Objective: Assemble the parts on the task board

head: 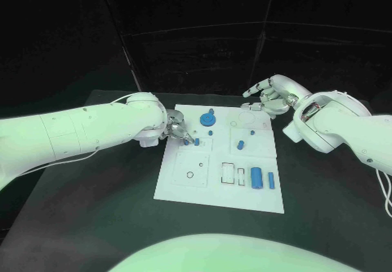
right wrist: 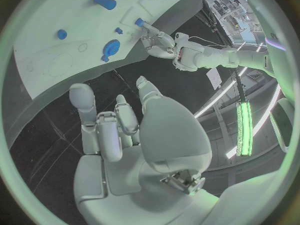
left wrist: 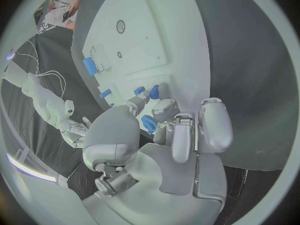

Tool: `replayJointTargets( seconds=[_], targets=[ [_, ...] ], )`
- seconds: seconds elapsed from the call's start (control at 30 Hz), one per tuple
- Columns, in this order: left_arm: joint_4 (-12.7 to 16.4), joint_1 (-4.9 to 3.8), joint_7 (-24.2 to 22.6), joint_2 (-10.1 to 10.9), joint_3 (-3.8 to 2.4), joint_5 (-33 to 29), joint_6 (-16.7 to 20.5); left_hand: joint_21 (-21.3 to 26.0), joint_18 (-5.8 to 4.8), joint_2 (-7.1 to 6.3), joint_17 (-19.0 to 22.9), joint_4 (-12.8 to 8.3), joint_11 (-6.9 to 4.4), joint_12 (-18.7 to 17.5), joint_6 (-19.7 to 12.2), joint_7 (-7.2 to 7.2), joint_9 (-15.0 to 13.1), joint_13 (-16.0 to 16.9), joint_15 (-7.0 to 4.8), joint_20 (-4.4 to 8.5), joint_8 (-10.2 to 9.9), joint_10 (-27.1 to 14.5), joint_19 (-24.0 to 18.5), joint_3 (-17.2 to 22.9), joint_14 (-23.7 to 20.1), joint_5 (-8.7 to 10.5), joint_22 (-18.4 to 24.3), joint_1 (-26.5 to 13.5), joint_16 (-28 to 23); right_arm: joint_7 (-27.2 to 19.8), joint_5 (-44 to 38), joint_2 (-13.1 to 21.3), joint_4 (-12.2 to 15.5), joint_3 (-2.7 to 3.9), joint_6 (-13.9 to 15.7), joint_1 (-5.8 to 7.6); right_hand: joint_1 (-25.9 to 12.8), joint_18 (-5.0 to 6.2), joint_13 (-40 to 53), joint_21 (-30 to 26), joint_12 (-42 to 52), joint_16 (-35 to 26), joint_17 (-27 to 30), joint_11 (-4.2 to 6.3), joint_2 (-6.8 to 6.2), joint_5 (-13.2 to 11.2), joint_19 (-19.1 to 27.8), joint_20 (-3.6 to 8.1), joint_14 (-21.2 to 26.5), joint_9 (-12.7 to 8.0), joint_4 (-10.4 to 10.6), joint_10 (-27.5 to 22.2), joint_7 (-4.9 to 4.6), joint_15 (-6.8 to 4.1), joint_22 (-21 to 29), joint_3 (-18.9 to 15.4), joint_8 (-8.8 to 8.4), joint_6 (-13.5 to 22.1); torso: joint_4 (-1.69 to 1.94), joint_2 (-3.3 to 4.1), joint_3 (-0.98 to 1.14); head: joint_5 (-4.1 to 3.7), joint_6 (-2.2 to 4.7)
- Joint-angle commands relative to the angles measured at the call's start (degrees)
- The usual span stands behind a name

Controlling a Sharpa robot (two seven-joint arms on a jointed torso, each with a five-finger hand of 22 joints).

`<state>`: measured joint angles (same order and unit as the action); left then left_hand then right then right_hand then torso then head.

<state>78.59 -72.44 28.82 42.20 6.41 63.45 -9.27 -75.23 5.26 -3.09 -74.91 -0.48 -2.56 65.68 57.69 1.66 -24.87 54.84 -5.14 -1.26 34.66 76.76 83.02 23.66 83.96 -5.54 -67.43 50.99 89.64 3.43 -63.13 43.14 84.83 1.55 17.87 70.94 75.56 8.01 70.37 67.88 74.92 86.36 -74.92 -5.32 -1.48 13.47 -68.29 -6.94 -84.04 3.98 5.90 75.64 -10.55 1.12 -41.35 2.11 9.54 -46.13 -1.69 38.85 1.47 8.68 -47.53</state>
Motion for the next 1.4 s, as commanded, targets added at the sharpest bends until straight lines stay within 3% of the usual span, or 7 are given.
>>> replayJointTargets(
  seconds=[0.03, 0.4, 0.77, 0.9, 1.07, 1.2, 1.4],
  targets=[
    [0.0, 0.10, 0.4, 0.1, 0.09, 0.2, 0.2, -0.1, -0.78, -0.08, -15.1, 1.1, 0.33, 0.2, 0.4, 0.07, 0.3, 0.1, -0.26, 0.36, -0.4, -0.1, 0.1, -2.4, 6.0, 0.33, -0.1, -0.8, 0.4, -0.4, -0.1, 0.0, 0.0, 0.04, 0.0, 0.09, 0.2, 0.47, -0.1, -0.3, -0.1, -0.2, -7.2, -0.06, 0.18, 0.1, 0.4, 0.15, -4.1, -0.1, 0.0, -0.3, 0.04, -0.32, 0.1, -0.3, 0.38, 0.3, 0.01, -0.01, -0.04, -0.08, 0.06],
    [0.9, 0.05, -0.2, 1.2, 0.02, -1.5, 6.1, 1.3, -0.40, 0.25, -15.1, 4.8, 0.47, -1.8, 0.0, 0.23, 1.3, -2.4, -0.19, 0.35, -1.2, -1.6, -0.6, -10.9, 6.0, 0.49, 1.7, -0.1, 0.4, -0.4, 0.0, 0.0, -0.1, 0.04, 0.0, 0.08, 0.2, 0.49, -0.1, -0.3, -0.1, -0.3, -7.1, -0.06, 0.17, 0.2, 0.4, 0.15, -4.1, -0.1, 0.0, -0.4, 0.03, -0.32, 0.2, -0.4, 0.39, 0.3, 0.01, -0.04, -0.04, -0.28, 0.30],
    [2.0, -0.30, -3.3, 2.2, -0.08, -3.5, 14.5, 4.7, 0.39, 0.50, -13.5, 8.4, 1.22, -8.0, -2.3, 1.13, 2.0, -11.2, 0.35, -0.13, -1.5, -6.0, -2.0, -17.2, 5.6, 0.89, 6.0, 1.6, -0.5, -0.4, 0.0, -0.1, -0.2, 0.04, 0.0, 0.08, 0.2, 0.49, -0.1, -0.3, -0.1, -0.3, -7.1, -0.06, 0.17, 0.2, 0.4, 0.15, -4.1, -0.1, 0.0, -0.4, 0.03, -0.32, 0.2, -0.4, 0.39, 0.3, -0.03, -0.01, -0.01, -0.52, 0.50],
    [2.3, -0.40, -6.7, 2.5, -0.09, -4.8, 18.0, 8.9, 1.33, 1.13, -10.5, 8.7, 1.82, -12.9, -4.1, 1.78, 2.3, -17.7, 0.77, -0.52, -1.7, -9.9, -3.9, -18.8, 4.8, 0.61, 11.3, 4.8, -2.4, -0.4, 0.0, 0.0, -0.2, 0.03, 0.0, 0.08, 0.2, 0.49, -0.1, -0.3, -0.1, -0.3, -7.1, -0.06, 0.17, 0.2, 0.4, 0.15, -4.1, -0.1, 0.0, -0.4, 0.03, -0.32, 0.2, -0.4, 0.39, 0.3, 0.01, -0.05, 0.05, -0.68, 0.65],
    [2.1, -0.47, -15.5, 2.1, -0.07, -7.2, 22.4, 29.4, 4.87, 2.05, 10.0, 4.6, 4.68, -19.3, -10.0, 4.89, 4.5, -22.3, 3.48, -2.51, -4.4, -19.6, -15.6, -18.3, -4.1, 0.37, 34.4, 15.2, -17.6, -0.4, 0.0, 0.0, -0.2, 0.03, 0.0, 0.08, 0.2, 0.49, -0.1, -0.3, -0.1, -0.3, -7.1, -0.06, 0.17, 0.2, 0.4, 0.15, -4.1, -0.1, 0.0, -0.4, 0.03, -0.32, 0.2, -0.4, 0.39, 0.3, 0.00, -0.02, 0.03, -0.93, 0.83],
    [1.2, -0.42, -24.0, 0.7, -0.01, -7.2, 25.8, 34.3, 4.86, 2.34, 24.4, 0.9, 6.49, -24.9, -10.9, 6.12, 6.9, -26.7, 4.88, -4.21, -6.6, -25.6, -18.9, -15.7, -13.6, 0.39, 37.2, 22.7, -29.8, -0.4, 0.0, -0.1, -0.3, 0.03, 0.0, 0.08, 0.2, 0.49, -0.1, -0.3, -0.1, -0.3, -7.1, -0.06, 0.17, 0.2, 0.4, 0.15, -4.1, -0.1, 0.0, -0.4, 0.03, -0.32, 0.2, -0.4, 0.39, 0.3, -0.08, 0.03, -0.03, -1.12, 1.00],
    [-1.1, 0.00, -29.7, -2.0, 0.19, -0.3, 27.5, 36.8, 5.33, 0.57, 28.3, -2.2, 7.06, -32.0, -9.1, 6.50, 11.7, -34.8, 5.56, -4.86, -12.0, -25.9, -17.6, -12.1, -14.5, 0.38, 39.0, 26.8, -31.4, -0.5, 0.1, -0.2, -0.4, 0.03, -0.1, 0.08, 0.2, 0.50, -0.1, -0.4, -0.1, -0.3, -7.1, -0.07, 0.16, 0.2, 0.5, 0.15, -4.1, -0.1, 0.1, -0.4, 0.02, -0.32, 0.3, -0.5, 0.40, 0.4, -0.09, 0.01, -0.01, -1.35, 1.33]
  ],
)
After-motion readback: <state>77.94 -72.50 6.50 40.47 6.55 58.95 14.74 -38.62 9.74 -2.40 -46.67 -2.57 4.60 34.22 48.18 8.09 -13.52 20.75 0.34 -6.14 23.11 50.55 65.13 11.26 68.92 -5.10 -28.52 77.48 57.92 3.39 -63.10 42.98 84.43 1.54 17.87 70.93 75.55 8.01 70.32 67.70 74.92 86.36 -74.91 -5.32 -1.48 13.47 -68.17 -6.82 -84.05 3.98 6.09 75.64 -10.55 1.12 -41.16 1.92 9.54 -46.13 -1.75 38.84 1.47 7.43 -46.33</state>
